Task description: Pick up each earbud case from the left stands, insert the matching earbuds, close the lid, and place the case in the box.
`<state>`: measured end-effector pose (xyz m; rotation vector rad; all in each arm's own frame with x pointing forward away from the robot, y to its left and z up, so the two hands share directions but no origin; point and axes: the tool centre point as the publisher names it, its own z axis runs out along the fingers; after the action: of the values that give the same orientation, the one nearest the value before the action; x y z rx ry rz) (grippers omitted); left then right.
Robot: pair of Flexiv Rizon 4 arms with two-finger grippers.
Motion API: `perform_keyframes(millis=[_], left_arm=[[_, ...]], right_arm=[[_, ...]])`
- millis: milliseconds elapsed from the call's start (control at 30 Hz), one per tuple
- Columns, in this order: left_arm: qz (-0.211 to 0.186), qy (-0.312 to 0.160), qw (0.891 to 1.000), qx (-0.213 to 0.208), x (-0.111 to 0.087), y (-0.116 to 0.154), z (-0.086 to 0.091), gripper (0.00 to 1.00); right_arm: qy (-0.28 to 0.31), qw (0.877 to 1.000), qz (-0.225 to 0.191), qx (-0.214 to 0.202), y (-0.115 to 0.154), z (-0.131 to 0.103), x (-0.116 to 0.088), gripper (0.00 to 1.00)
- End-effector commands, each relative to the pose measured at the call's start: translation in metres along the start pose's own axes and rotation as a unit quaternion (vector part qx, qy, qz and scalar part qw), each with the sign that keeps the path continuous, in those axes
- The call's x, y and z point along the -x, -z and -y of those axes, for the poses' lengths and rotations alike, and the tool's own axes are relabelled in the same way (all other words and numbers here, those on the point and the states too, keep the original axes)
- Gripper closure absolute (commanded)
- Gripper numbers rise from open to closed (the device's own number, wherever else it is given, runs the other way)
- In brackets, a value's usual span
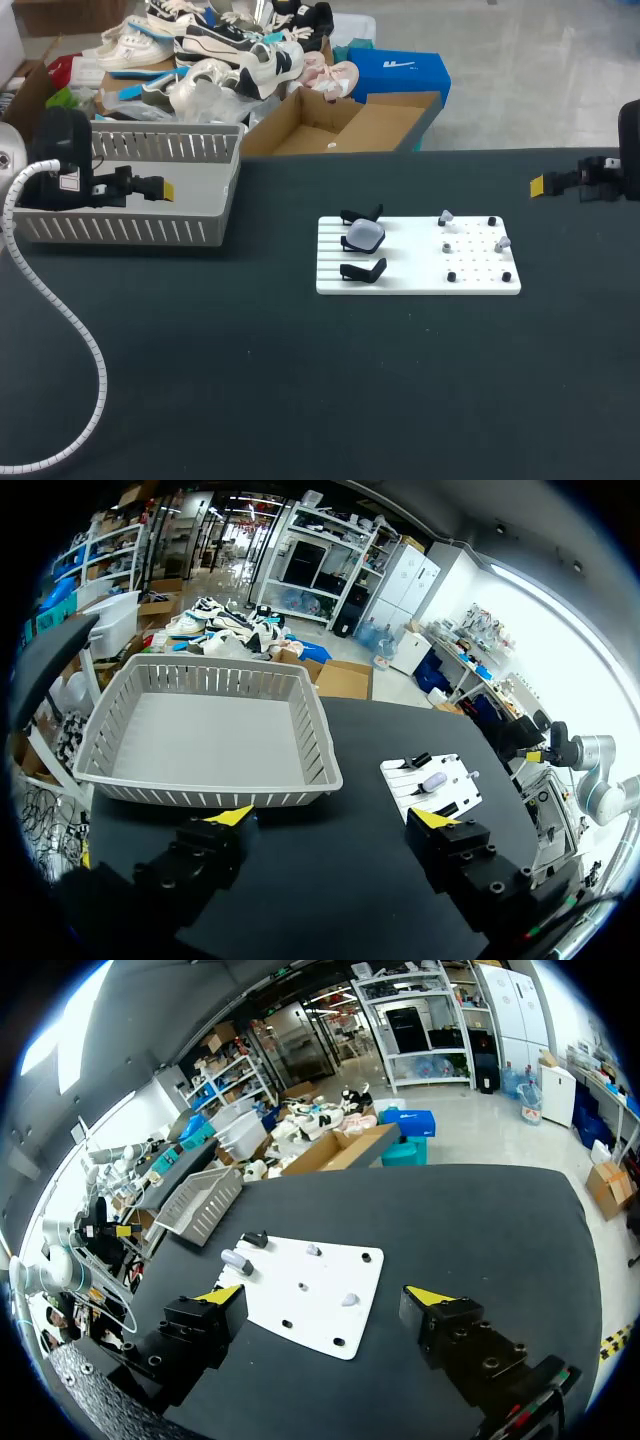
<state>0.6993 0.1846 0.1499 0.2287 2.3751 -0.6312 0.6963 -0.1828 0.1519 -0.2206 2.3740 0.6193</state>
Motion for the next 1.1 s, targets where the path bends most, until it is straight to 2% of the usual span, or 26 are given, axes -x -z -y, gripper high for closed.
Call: perform_keyframes(millis=[33,800,967,1000,1033,1067,1100], left_arm=[[-0.002,0.000,1.000,0.001,0.001,0.000,0.000,0.00],[-0.002,0.000,1.000,0.001,0.001,0.000,0.000,0.00],[-0.028,-0.062,0.996,-0.051,0.015,0.000,0.003,0.00],[-0.031,-0.087,0.993,-0.073,0.018,0.001,0.006,0.00],[-0.001,-0.129,0.987,-0.099,0.020,0.004,0.007,0.00],[0.013,-0.155,0.981,-0.116,0.022,0.005,0.009,0.00],[0.006,-0.186,0.972,-0.141,0.023,0.005,0.009,0.00]], right_arm=[[0.001,1.000,0.000,0.004,-0.001,0.002,0.000,0.00],[0.001,1.000,0.000,0.004,-0.001,0.002,0.000,0.00],[0.001,1.000,0.000,0.004,-0.001,0.002,0.000,0.00],[0.001,1.000,0.000,0.004,-0.001,0.002,0.000,0.00],[0.001,1.000,0.000,0.004,-0.001,0.002,0.000,0.00],[0.001,1.000,0.000,0.004,-0.001,0.002,0.000,0.00],[0.001,1.000,0.000,0.004,-0.001,0.002,0.000,0.00]])
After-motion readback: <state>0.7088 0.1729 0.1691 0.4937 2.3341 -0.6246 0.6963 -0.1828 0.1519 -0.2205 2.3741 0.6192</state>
